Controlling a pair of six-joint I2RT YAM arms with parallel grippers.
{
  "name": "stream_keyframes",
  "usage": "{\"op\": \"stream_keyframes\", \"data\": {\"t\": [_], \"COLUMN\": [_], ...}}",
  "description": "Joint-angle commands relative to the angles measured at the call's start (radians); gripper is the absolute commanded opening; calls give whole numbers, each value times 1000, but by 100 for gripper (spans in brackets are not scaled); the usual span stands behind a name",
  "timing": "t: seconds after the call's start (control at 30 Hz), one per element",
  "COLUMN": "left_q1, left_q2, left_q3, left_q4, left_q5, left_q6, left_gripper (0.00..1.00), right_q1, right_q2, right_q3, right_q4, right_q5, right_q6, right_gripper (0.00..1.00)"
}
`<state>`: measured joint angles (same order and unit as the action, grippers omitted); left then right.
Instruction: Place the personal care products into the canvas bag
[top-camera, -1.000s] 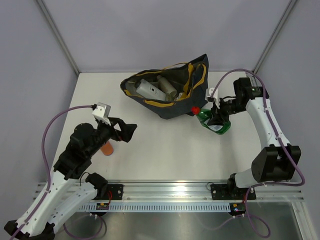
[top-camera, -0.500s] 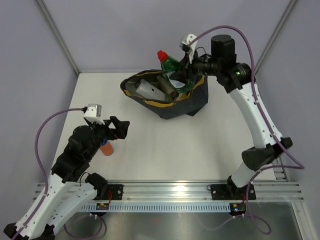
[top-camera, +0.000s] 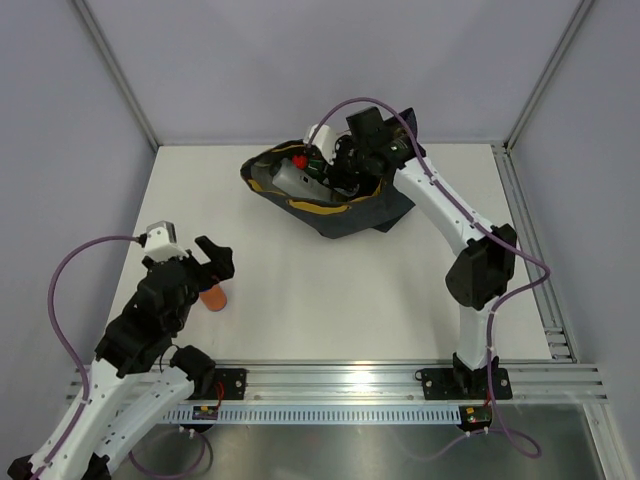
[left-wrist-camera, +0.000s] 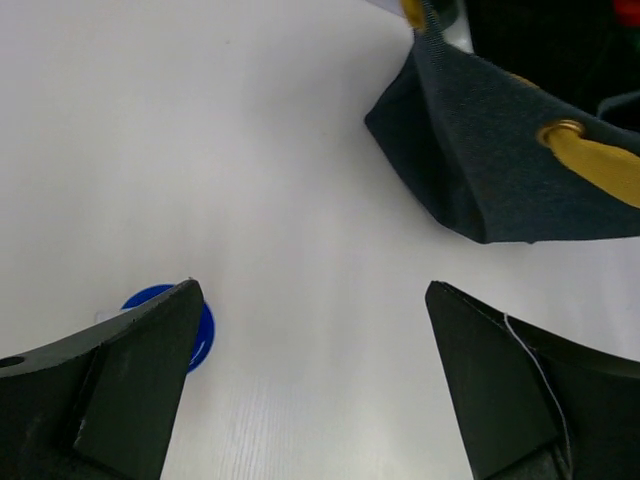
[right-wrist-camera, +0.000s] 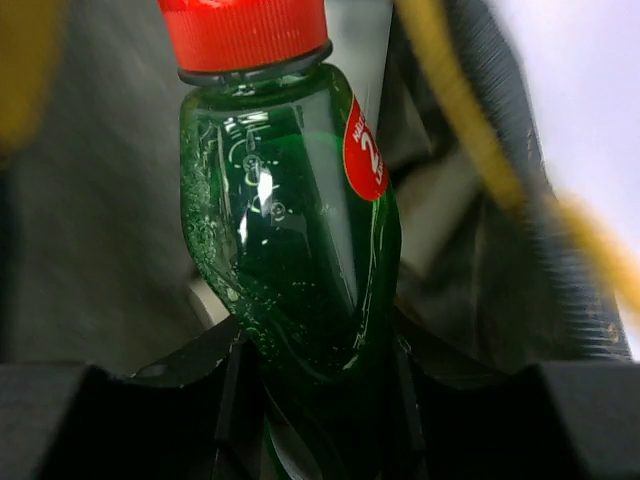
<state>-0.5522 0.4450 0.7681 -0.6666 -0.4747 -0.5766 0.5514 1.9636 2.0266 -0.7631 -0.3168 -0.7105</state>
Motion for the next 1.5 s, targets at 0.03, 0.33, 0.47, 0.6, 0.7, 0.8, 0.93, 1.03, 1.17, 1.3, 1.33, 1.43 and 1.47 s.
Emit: {"op": "stream_keyframes", "data": {"t": [0.03, 0.33, 0.47, 0.6, 0.7, 0.8, 0.93, 1.03, 1.17, 1.3, 1.33, 1.43, 1.47], "left_q1": [3, 3, 2, 3, 3, 3, 3, 3, 12, 49, 58, 100, 124], "left_q2": [8, 12, 20, 75, 107, 123, 149, 195, 308, 409, 425, 494, 517], "left_q3": [54, 112, 125, 140, 128, 85, 17, -42, -90, -116, -122, -130, -127], "left_q4": [-99, -252, -318, -410, -432, -424, -349, -248, -136, -47, -27, 45, 54], "left_q5": [-166, -265, -268, -236, -196, -165, -165, -169, -182, -179, -174, -170, -176], "left_q6": [-118, -230, -285, -365, -396, -408, -393, -358, -309, -282, -275, -263, -262], "left_gripper": [99, 99, 99, 99, 99, 99, 99, 99, 99, 99, 99, 99, 99], "right_q1": [12, -39, -68, -71, -71, -76, -97, -117, -146, -166, -171, -180, -185], "right_q2": [-34, 133, 181, 166, 95, 55, 18, -67, -254, -400, -429, -521, -557], "right_q3": [-8, 79, 100, 126, 147, 263, 452, 419, 250, 39, -48, -205, -236], "right_q4": [97, 139, 87, -24, -67, -149, -251, -269, -214, -138, -124, -56, -48], "right_q5": [273, 550, 558, 457, 333, 227, 73, -60, -238, -372, -395, -438, -445], "right_q6": [-236, -244, -260, -245, -164, -106, -8, 26, 68, 95, 104, 114, 111], "right_gripper": [0, 0, 19, 80, 100, 100, 99, 100, 99, 100, 100, 99, 100]}}
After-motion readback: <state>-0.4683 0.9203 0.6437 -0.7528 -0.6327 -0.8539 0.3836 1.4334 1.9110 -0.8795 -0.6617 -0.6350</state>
